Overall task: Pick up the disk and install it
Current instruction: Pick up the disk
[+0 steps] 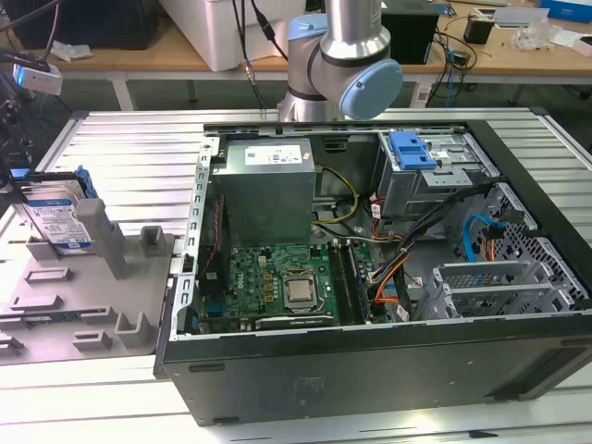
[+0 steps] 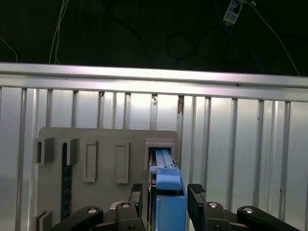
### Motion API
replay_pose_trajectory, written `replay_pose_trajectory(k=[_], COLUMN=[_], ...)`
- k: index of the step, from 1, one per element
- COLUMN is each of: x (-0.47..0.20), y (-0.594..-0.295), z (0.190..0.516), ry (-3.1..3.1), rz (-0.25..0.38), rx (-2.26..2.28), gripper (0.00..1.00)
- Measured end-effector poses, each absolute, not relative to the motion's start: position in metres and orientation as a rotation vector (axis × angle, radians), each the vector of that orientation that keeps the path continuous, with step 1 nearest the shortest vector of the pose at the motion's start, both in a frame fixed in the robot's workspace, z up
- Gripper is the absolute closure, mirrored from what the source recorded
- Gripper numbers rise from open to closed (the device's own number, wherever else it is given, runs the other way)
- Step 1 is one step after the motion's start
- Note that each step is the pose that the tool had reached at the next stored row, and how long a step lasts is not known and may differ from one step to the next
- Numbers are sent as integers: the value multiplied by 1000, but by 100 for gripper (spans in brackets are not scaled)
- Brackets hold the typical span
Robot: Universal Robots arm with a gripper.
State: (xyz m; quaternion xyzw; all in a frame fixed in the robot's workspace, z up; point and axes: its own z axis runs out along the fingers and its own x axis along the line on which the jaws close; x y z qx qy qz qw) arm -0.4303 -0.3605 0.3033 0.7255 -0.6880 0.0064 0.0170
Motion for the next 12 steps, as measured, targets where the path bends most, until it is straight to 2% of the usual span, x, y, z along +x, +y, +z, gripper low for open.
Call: replay_pose_trajectory(k=[12], x=[-432], y=[-361], z=[298], ry=[-2135], rz=[20], rx=[2258], gripper=[50])
